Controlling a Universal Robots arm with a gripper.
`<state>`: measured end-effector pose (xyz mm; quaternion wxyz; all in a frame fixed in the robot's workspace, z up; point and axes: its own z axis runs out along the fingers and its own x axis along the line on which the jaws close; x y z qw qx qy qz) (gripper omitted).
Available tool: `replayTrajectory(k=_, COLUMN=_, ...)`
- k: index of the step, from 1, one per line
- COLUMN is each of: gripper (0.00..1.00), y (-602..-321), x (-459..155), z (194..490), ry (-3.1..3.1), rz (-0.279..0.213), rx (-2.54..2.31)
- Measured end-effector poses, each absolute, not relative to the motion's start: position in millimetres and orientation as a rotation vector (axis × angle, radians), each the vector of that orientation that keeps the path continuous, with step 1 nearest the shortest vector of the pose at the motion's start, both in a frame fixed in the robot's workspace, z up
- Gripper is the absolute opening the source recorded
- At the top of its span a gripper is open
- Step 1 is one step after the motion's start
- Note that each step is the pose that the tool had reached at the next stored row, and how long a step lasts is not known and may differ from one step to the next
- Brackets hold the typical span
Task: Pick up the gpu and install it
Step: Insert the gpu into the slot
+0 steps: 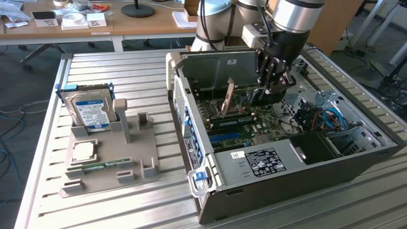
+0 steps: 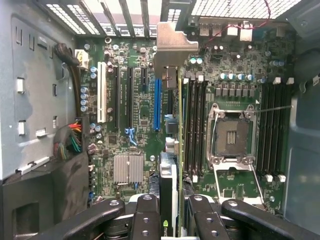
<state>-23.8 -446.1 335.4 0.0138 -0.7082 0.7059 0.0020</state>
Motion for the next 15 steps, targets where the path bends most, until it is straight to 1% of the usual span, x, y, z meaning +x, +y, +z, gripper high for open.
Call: replayTrajectory(k=15, gripper=0.27, y=-450.1, x=-32.6, z=331.4, ry=2.22, rz=0.002, rx=-2.187)
